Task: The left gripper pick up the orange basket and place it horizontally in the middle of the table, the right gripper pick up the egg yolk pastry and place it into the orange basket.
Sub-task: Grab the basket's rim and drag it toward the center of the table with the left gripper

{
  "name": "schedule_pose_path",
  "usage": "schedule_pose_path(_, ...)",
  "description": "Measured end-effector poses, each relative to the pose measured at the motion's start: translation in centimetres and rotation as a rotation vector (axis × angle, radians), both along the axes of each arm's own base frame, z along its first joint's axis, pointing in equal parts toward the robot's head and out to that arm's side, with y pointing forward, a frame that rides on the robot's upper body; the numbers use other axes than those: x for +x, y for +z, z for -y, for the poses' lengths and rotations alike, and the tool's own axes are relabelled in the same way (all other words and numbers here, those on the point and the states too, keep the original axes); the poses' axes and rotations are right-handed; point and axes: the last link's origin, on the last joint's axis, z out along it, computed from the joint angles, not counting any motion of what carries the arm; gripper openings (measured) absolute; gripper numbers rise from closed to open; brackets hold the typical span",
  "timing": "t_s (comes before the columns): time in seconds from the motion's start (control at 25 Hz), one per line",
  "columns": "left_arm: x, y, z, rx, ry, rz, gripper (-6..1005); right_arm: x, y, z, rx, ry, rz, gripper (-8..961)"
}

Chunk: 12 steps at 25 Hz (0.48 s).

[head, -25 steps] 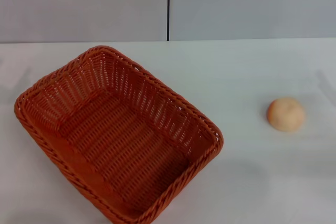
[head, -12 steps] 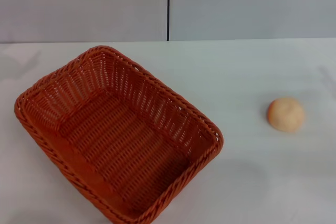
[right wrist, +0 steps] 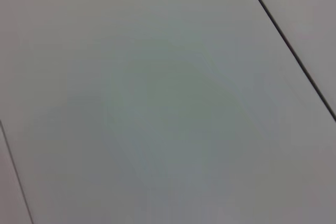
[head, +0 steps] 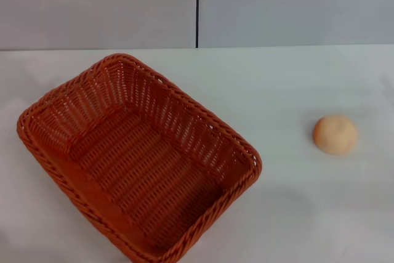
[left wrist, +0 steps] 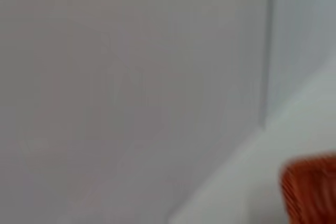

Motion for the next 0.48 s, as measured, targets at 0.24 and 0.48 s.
schedule_pose_path(0.24, 1.7, -3.2, -1.2, -0.179, 0.045, -0.126, 840, -0.4, -0.4, -0.7, -0.011, 0.005, 0.001, 727)
schedule_pose_path(0.48, 3.9, -5.0, -1.6, -0.272, 0.094, -0.155, 840, -0.8, -0.9, -1.2, -0.028, 0.011, -0.005, 727)
